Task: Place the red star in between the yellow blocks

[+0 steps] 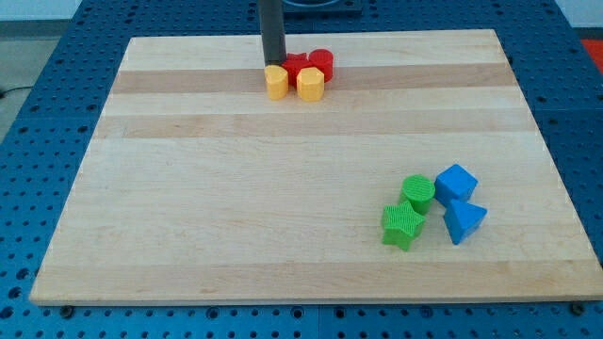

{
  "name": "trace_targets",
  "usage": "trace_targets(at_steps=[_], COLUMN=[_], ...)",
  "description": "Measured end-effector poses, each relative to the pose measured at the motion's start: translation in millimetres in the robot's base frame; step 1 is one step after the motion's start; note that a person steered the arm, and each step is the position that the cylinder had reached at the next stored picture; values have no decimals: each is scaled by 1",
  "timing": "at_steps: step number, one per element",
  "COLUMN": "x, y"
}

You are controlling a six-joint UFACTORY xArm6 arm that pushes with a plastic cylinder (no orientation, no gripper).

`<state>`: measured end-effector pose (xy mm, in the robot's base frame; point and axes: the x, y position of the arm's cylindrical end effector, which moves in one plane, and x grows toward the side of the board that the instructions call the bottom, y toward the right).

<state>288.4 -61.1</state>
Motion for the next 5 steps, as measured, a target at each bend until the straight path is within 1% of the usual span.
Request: trace_targets(at_steps=[1, 2, 3, 5], x=[-26, -76, -80, 5], y=[-12, -6, 40, 34])
